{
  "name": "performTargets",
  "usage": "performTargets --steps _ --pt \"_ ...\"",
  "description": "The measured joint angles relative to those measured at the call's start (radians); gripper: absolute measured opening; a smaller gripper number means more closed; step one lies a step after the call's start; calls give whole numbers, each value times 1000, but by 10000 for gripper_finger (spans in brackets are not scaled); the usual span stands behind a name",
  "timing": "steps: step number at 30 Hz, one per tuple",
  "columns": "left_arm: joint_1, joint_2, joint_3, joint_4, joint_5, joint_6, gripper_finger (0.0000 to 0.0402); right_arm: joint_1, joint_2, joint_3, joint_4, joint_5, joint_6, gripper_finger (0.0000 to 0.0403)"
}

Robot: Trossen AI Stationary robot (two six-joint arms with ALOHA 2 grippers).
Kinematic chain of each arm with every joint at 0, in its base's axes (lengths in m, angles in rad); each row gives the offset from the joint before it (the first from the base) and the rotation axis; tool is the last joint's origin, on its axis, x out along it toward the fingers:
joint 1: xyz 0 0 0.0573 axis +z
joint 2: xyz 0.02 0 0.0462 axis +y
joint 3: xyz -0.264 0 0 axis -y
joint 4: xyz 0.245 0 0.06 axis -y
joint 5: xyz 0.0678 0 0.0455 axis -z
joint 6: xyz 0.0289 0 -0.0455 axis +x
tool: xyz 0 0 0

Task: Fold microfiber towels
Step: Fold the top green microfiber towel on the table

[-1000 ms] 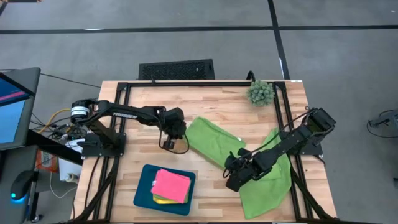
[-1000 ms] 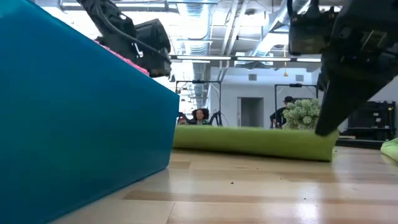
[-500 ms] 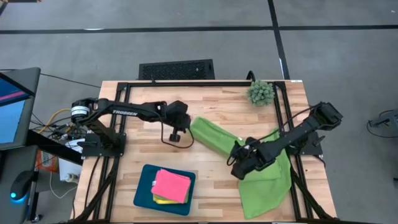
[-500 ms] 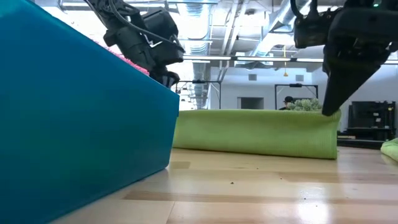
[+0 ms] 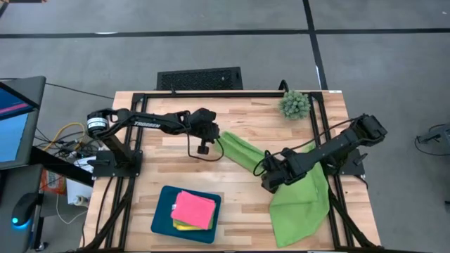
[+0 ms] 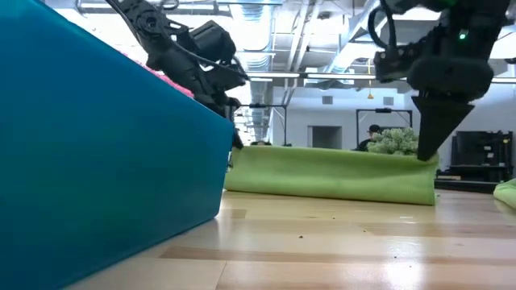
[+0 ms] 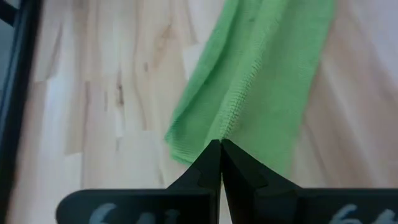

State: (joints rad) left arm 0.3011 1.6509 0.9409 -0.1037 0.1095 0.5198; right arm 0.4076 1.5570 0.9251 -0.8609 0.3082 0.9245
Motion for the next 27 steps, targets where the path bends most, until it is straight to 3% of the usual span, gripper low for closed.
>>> performTargets --steps 12,21,27 --pt "7 56 0 99 -32 53 0 -47 0 -17 -19 3 -13 12" --pt "20 106 0 177 -30 59 0 -90 0 -17 -33 6 -14 41" --pt "21 121 2 209 -90 60 0 -121 0 -17 -59 7 -8 59"
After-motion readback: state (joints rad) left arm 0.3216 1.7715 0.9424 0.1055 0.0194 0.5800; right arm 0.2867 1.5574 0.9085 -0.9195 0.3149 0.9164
